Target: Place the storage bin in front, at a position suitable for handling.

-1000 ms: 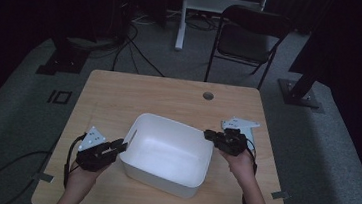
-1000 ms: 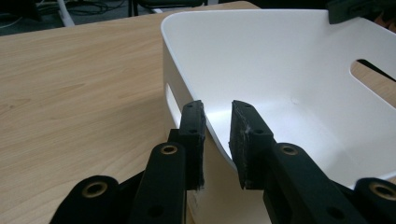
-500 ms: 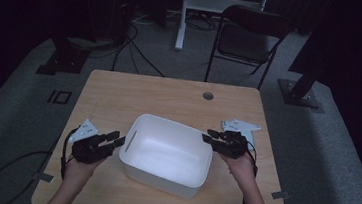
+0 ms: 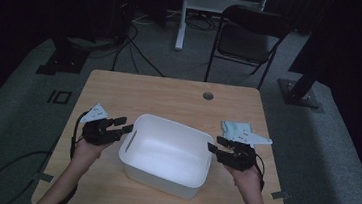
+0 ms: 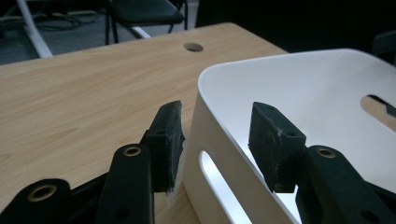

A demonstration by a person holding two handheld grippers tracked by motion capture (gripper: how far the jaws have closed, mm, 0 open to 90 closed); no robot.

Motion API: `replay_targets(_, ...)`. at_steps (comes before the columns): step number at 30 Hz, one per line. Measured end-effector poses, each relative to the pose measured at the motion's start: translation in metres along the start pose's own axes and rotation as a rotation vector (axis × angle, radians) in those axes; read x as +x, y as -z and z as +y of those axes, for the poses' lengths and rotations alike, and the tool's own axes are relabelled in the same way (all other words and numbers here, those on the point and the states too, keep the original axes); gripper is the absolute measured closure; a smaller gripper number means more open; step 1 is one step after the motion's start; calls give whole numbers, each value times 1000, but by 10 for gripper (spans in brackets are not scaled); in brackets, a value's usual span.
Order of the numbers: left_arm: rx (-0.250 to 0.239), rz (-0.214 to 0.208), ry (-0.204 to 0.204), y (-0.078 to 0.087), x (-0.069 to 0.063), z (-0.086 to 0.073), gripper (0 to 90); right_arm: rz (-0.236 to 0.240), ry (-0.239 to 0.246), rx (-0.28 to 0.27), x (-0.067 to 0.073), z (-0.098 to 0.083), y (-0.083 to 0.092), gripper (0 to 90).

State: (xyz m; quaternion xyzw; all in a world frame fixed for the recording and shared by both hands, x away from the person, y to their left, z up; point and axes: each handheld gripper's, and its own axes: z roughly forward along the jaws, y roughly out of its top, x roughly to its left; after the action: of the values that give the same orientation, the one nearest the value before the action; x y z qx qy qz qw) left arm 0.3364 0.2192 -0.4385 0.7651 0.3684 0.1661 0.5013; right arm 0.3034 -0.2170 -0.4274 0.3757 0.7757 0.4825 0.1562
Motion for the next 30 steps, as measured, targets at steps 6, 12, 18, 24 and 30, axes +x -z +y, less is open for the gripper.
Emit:
replay_targets(6,21,-17,25,-18,7,5,521,20,-28,10,2,-9,1,517)
replay_targets(12,28,-20,11,-30,9,11,526,27,-38,23,5,-13,-2,524)
replay_targets(18,46,-32,-7,-43,10,17,598,24,-69,19,6,-14,-2,536)
replay_targets(24,43,-33,-6,-50,8,20,712,15,-81,26,6,-13,-2,549)
replay_targets(30,48,-26,-20,-50,5,19,792,7,-92,29,4,-10,-4,591)
